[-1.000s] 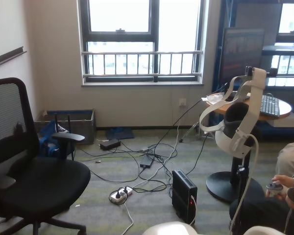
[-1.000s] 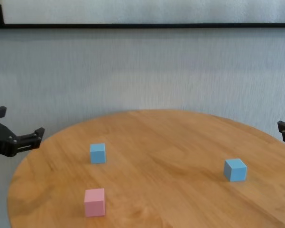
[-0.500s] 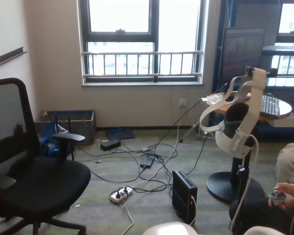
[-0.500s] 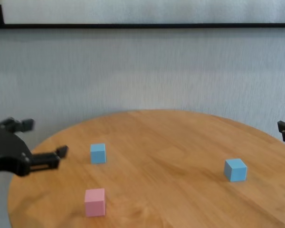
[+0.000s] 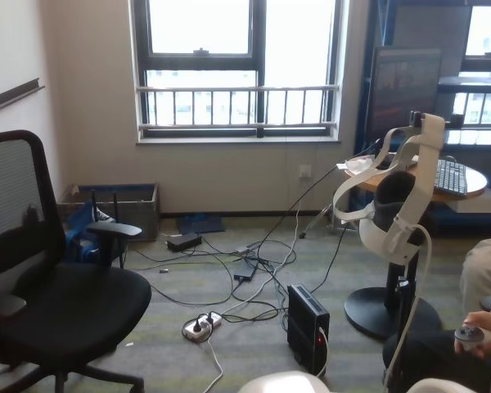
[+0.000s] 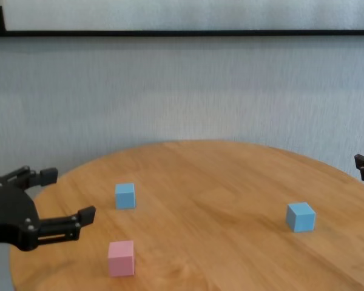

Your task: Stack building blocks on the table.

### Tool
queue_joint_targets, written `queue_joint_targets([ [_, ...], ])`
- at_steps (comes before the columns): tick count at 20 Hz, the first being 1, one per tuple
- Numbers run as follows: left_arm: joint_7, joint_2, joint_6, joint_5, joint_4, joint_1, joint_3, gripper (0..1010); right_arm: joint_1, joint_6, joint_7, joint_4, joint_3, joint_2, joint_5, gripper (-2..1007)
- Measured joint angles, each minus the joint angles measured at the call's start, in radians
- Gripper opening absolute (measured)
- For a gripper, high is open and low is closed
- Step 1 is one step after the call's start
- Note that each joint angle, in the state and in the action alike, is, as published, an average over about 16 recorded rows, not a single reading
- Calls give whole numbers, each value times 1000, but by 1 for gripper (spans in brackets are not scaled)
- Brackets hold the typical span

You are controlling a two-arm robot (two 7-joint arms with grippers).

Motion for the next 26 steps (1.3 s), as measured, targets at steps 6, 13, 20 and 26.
queue_joint_targets([
  [6, -78, -24, -57, -9, 64, -23, 9, 1000, 0, 0, 0, 0, 0, 0, 0, 1000],
  [13, -127, -55, -53, -11, 112, -54, 18, 1000, 0, 0, 0, 0, 0, 0, 0, 1000],
  [20, -143, -82, 13, -7, 128, -79, 22, 1000, 0, 0, 0, 0, 0, 0, 0, 1001],
  [26, -151, -107, 63, 5, 142, -99, 27, 1000, 0, 0, 0, 0, 0, 0, 0, 1001],
])
